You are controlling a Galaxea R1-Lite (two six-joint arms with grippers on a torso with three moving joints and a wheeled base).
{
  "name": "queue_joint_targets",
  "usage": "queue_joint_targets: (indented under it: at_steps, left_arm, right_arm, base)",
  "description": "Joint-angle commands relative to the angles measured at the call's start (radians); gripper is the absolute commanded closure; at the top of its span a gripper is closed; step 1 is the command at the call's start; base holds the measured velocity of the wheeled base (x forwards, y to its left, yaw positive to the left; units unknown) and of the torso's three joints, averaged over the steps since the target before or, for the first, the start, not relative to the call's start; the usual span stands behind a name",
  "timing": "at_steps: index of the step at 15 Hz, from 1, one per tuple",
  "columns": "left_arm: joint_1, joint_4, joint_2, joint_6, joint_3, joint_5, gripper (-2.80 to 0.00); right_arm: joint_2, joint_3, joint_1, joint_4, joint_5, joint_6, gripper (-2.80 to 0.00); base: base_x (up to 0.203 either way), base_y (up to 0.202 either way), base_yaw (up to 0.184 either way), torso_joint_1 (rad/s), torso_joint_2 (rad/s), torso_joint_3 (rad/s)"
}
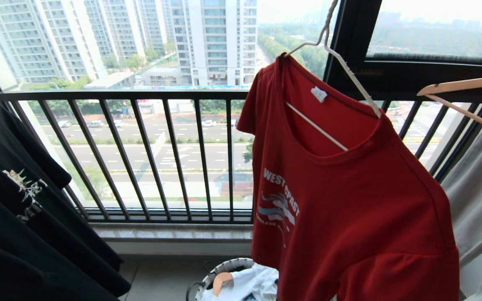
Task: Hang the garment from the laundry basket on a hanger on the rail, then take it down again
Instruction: Take the clothes off the clothes rack
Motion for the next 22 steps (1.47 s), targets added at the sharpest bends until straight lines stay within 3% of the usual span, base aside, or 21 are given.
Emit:
queue_joint_targets:
  at_steps: [1, 15, 18, 22]
  left_arm:
    - [0.000, 0.000, 0.000, 0.000, 0.000, 0.000, 0.00]
    - [0.000, 0.000, 0.000, 0.000, 0.000, 0.000, 0.00]
    - [0.000, 0.000, 0.000, 0.000, 0.000, 0.000, 0.00]
    - [-0.001, 0.000, 0.000, 0.000, 0.000, 0.000, 0.00]
  right_arm:
    - [0.002, 0.000, 0.000, 0.000, 0.000, -0.001, 0.00]
    - [0.001, -0.002, 0.000, 0.000, 0.000, -0.007, 0.00]
    - [0.026, -0.151, 0.000, 0.017, 0.001, 0.023, 0.00]
    - [0.308, -0.421, 0.000, 0.046, 0.031, 0.040, 0.00]
  base:
    - [0.000, 0.000, 0.000, 0.000, 0.00, 0.000]
    - [0.000, 0.000, 0.000, 0.000, 0.00, 0.000]
    - [0.000, 0.000, 0.000, 0.000, 0.00, 0.000]
    - [0.000, 0.000, 0.000, 0.000, 0.00, 0.000]
